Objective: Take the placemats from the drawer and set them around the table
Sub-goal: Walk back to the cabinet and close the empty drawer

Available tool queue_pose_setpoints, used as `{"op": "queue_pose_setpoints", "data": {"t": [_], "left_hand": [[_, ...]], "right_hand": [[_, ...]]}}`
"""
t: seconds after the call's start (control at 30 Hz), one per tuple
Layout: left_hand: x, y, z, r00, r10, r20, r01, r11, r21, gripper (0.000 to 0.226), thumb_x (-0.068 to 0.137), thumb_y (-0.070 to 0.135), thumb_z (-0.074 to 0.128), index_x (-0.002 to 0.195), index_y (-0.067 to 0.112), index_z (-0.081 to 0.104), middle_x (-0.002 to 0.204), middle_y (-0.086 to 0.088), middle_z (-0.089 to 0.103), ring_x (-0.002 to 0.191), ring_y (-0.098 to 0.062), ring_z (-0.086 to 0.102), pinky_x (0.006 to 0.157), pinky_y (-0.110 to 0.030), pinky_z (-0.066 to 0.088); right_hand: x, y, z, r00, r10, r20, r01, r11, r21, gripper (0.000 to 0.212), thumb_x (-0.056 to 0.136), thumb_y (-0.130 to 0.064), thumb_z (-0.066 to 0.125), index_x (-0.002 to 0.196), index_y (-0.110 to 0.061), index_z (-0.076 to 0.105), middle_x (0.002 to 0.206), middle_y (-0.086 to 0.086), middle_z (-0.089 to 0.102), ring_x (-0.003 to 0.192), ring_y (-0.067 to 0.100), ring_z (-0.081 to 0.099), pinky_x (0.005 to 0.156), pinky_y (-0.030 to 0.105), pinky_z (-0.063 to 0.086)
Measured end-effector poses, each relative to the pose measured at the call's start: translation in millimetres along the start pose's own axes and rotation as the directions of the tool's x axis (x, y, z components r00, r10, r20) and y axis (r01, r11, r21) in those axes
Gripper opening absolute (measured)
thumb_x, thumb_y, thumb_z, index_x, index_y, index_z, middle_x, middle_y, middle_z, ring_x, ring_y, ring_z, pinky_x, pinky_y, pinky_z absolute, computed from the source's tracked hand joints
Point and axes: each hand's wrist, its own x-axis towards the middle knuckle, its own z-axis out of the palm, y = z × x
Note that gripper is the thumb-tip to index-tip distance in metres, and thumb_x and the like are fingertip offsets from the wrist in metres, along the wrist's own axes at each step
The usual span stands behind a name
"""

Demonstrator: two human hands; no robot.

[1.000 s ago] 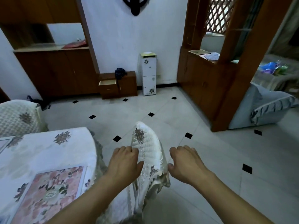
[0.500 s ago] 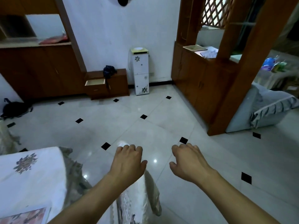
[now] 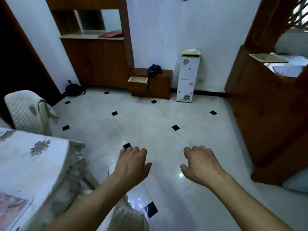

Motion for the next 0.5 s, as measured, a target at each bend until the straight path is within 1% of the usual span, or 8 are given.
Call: {"op": "queue_pose_setpoints", "data": {"t": [0.17, 0.27, 0.4, 0.5], "left_hand": [[54, 8, -3, 0.996, -0.091, -0.017, 0.092, 0.996, 0.004, 0.039, 0.084, 0.054, 0.051, 0.103, 0.020, 0.059, 0.090, -0.002, 0.062, 0.087, -0.028, 0.058, 0.079, -0.038, 0.038], [95, 0, 2, 0.992, -0.125, 0.005, 0.125, 0.992, 0.001, 0.037, 0.085, 0.054, 0.050, 0.100, 0.020, 0.058, 0.089, -0.002, 0.061, 0.087, -0.028, 0.058, 0.080, -0.038, 0.039], [171, -18, 15, 0.989, -0.146, -0.005, 0.146, 0.989, -0.003, 0.035, 0.086, 0.054, 0.049, 0.097, 0.021, 0.055, 0.091, -0.001, 0.060, 0.091, -0.026, 0.058, 0.081, -0.038, 0.040], [246, -34, 28, 0.990, -0.139, -0.014, 0.139, 0.990, -0.012, 0.035, 0.086, 0.054, 0.048, 0.097, 0.021, 0.054, 0.092, -0.001, 0.060, 0.091, -0.026, 0.057, 0.082, -0.038, 0.040]], "right_hand": [[64, 39, -6, 0.996, -0.084, 0.011, 0.084, 0.996, 0.020, 0.032, 0.086, -0.047, 0.049, 0.102, -0.019, 0.051, 0.100, 0.001, 0.060, 0.098, 0.024, 0.052, 0.089, 0.036, 0.039], [109, 52, -3, 0.993, -0.117, 0.028, 0.117, 0.993, 0.021, 0.034, 0.087, -0.048, 0.047, 0.104, -0.019, 0.050, 0.102, 0.001, 0.060, 0.099, 0.023, 0.051, 0.089, 0.035, 0.038], [183, 70, -3, 0.992, -0.120, 0.038, 0.119, 0.993, 0.012, 0.032, 0.088, -0.047, 0.046, 0.104, -0.019, 0.050, 0.101, 0.002, 0.059, 0.099, 0.024, 0.051, 0.090, 0.036, 0.038], [253, 85, -4, 0.996, -0.087, 0.005, 0.087, 0.996, 0.005, 0.032, 0.087, -0.045, 0.048, 0.103, -0.018, 0.052, 0.101, 0.002, 0.060, 0.099, 0.025, 0.052, 0.088, 0.036, 0.039]]}}
